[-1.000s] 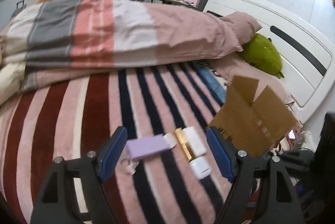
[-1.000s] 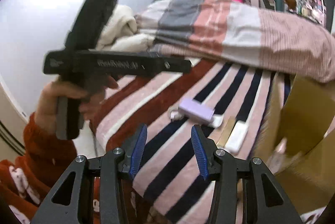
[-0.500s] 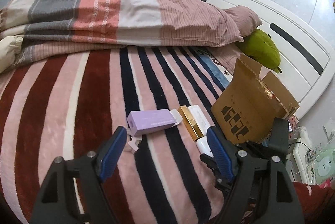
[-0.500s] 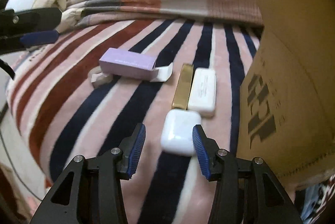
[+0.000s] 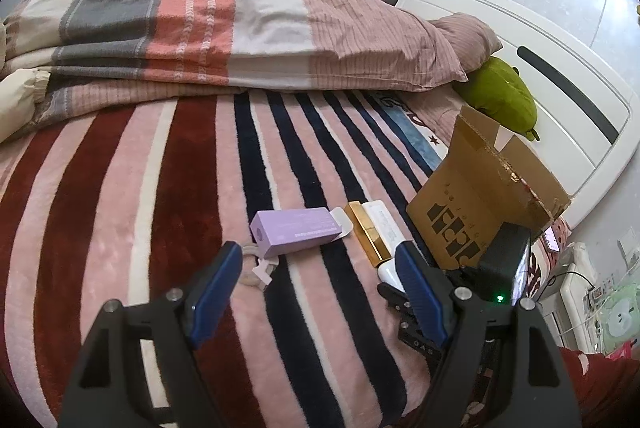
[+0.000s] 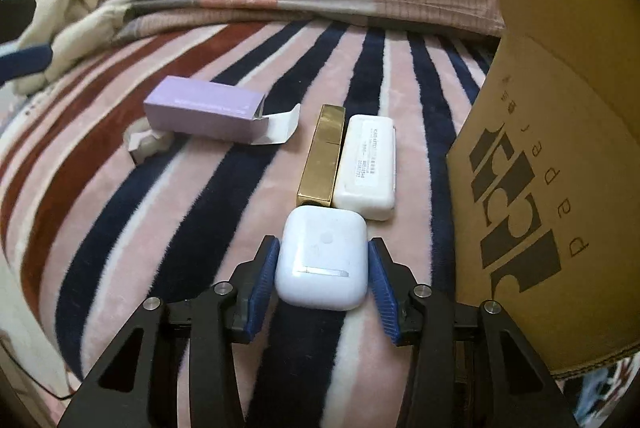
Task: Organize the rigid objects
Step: 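Grasp the white earbud case with the right gripper, then drop the white earbud case into the cardboard box and release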
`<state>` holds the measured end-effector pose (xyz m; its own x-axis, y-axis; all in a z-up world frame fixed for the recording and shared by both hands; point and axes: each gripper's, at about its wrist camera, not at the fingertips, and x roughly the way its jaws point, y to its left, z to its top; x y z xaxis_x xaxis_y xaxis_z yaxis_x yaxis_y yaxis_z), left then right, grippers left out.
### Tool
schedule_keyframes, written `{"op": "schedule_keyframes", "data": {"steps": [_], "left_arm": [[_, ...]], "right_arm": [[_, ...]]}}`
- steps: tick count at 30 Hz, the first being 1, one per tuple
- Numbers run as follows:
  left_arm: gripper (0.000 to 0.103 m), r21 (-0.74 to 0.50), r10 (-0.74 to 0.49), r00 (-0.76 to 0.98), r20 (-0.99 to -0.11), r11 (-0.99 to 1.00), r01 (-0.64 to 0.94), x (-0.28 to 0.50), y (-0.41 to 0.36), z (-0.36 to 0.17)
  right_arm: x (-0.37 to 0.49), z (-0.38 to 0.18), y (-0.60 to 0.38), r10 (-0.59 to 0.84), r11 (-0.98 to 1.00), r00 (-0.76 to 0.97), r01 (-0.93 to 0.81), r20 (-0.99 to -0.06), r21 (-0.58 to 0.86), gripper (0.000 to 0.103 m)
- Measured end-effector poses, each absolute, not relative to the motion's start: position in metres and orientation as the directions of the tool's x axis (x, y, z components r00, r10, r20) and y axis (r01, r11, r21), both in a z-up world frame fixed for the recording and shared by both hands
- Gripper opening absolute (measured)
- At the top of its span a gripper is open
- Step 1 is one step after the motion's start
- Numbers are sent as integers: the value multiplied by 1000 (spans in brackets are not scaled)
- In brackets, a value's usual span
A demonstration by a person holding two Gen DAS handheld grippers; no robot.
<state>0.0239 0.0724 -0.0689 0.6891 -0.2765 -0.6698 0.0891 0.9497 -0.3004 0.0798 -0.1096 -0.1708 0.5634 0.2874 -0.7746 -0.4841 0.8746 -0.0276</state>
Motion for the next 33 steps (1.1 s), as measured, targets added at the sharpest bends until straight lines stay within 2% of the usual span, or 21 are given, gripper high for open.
{"op": "schedule_keyframes", "data": {"steps": [4, 8, 11, 14, 17, 21, 23, 25, 33], "left_arm": [[76, -324, -303, 679, -669, 941, 101, 26, 74, -72], [76, -394, -378, 648, -662, 910, 128, 28, 76, -79], [76, -426, -430, 623, -654, 889, 167, 28, 71, -78], [76, -509, -532, 598, -600, 830, 227, 28, 70, -68], [75, -516, -557, 596, -579, 816, 262, 30, 65, -52], [51, -526, -605, 574, -552, 787, 323, 36, 47, -25], [44, -509, -605, 583, -542, 789, 345, 42, 35, -9], [27, -480, -585, 598, -548, 805, 349, 49, 23, 2], [25, -443, -623, 528, -577, 782, 439, 93, -55, 22]], "right_arm": [[70, -169, -104, 406, 815, 499, -577, -765, 57, 40], [54, -152, -87, 503, 736, 469, -673, -726, 75, 40], [46, -122, -76, 587, 670, 441, -736, -679, 102, 40], [41, -89, -69, 641, 616, 435, -783, -632, 85, 40], [37, -57, -66, 676, 576, 433, -815, -596, 62, 40], [37, -24, -77, 700, 571, 467, -820, -541, 31, 40], [41, -14, -88, 703, 579, 479, -814, -525, 33, 40], [46, -6, -104, 698, 597, 506, -802, -506, 22, 40], [75, 5, -178, 642, 690, 591, -723, -488, 32, 40]]}}
